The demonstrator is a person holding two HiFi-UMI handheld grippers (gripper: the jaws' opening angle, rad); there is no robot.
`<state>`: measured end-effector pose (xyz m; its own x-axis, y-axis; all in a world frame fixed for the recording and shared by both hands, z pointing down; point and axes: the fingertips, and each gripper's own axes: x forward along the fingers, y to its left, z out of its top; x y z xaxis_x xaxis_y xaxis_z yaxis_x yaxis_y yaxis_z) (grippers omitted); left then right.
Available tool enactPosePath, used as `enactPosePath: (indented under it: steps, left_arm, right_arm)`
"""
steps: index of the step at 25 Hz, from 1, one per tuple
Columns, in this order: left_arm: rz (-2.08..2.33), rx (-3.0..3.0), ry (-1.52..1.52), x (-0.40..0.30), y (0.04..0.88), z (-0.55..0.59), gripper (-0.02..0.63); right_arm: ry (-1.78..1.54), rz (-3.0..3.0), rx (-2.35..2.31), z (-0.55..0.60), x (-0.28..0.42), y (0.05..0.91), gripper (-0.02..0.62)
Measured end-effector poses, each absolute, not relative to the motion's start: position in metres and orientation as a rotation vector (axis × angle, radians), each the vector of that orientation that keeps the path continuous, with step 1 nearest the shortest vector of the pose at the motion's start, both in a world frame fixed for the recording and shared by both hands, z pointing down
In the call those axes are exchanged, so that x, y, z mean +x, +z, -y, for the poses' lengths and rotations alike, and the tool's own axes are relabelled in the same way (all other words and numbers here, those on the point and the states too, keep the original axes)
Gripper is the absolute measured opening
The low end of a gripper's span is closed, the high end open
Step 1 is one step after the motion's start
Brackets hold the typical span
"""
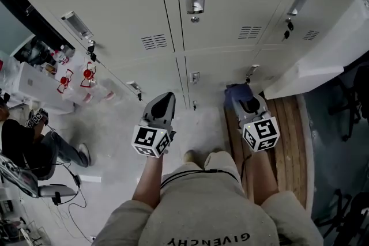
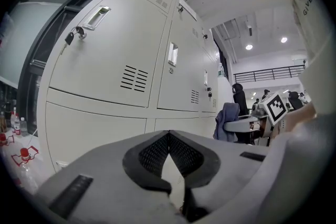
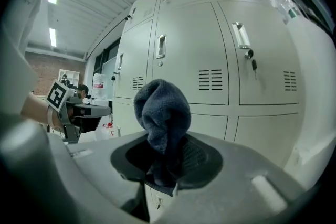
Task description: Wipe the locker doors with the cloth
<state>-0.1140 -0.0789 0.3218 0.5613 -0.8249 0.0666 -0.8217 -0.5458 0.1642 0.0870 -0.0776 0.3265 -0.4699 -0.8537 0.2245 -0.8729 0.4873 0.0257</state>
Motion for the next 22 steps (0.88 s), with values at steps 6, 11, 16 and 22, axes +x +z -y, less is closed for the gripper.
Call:
enactPosePath:
  steps: [6,11,16,22]
  left_arm:
    - [1.405,2.639,-0.033,-0.115,0.302,0.081,-0.002]
    - [1.433,2.625,-0.054,-0.121,0.294,0.088,-0.002]
    - [1.440,2.613,-0.055,-0.123,0.290,0.092,-0.002]
    - [1.459,2.590,-0.057,-0.130,0.293,0.096,-0.002]
  right_arm:
    - [0.131,2.548,1.507,0.079,0.093,0.310,0.101]
    - [0.135,2.557,1.496,0.085,0.091,0.307,0.103]
    - [0.132,2.561,1.492,0.094,0.091,0.302,0.103]
    - [0.149,2.563,1.489,0.101,0.090,0.304,0.103]
